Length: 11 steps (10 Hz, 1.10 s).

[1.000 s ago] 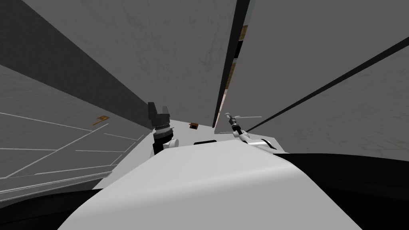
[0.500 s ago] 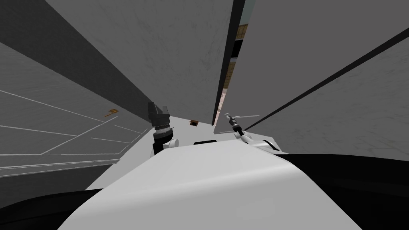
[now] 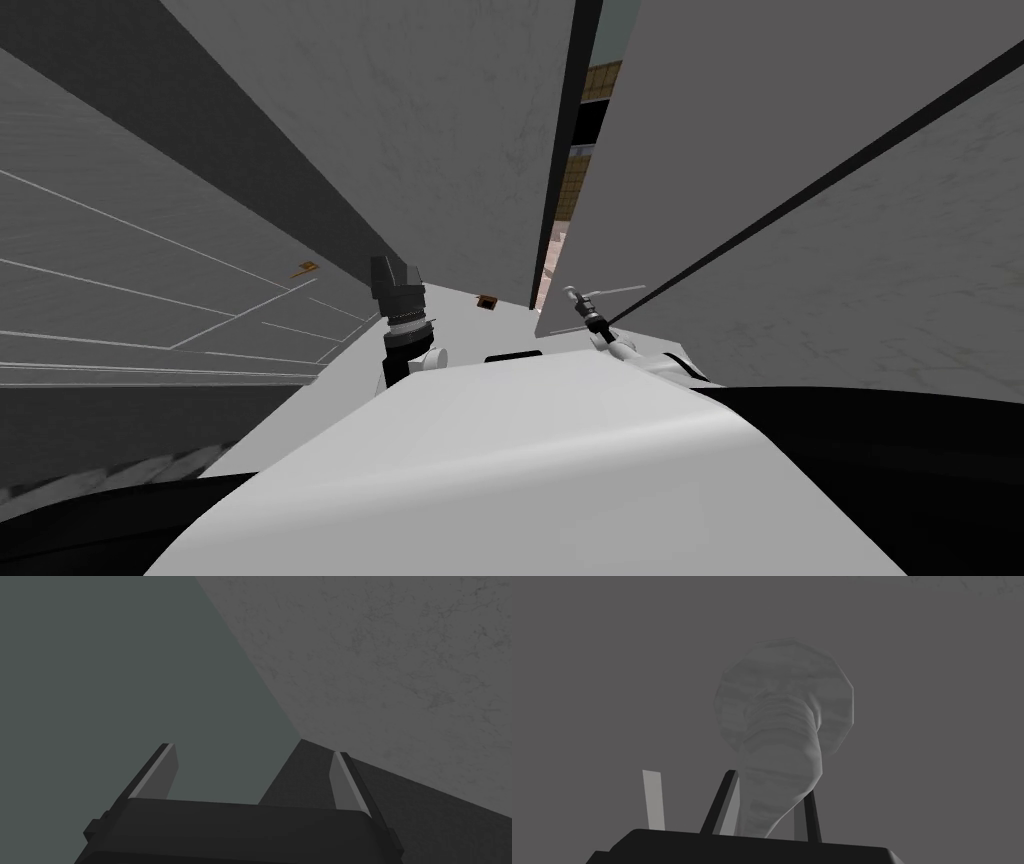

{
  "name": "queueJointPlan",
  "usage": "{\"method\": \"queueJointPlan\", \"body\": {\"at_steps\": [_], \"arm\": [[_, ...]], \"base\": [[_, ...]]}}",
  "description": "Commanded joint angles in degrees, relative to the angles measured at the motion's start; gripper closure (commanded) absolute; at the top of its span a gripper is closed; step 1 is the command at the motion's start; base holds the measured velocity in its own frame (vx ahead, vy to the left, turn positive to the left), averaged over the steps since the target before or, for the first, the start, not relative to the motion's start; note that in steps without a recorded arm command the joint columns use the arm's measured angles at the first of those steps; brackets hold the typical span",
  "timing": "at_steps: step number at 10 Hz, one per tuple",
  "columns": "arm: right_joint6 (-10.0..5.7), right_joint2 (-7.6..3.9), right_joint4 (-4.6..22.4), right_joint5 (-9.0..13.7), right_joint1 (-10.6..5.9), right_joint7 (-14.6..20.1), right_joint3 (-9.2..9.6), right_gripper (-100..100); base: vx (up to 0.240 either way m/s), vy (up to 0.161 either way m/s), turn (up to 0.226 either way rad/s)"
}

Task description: Pull the door open

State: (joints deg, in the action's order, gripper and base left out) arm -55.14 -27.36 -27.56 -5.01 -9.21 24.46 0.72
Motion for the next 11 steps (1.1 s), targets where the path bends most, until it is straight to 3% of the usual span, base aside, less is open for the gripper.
{"method": "queueJointPlan", "body": {"at_steps": [1,6,7,8,9,11], "arm": [[-1.97,-0.64,0.61,-0.60,0.45,0.94,0.71,100],[-5.86,-2.67,0.29,-1.87,2.64,3.47,2.16,100],[-6.17,-2.83,0.26,-1.97,2.81,3.68,2.28,100],[-5.25,-2.52,-0.47,-1.91,3.10,3.58,2.27,100],[-7.29,-3.06,0.65,-2.12,3.63,4.06,2.46,100],[-8.52,-3.47,1.29,-2.21,3.94,4.34,2.51,100]], "base": [[-0.203,-0.108,0.099],[-0.155,-0.078,0.091],[-0.127,-0.075,0.063],[-0.050,-0.028,0.017],[-0.108,-0.064,0.166],[-0.141,-0.072,0.136]]}}
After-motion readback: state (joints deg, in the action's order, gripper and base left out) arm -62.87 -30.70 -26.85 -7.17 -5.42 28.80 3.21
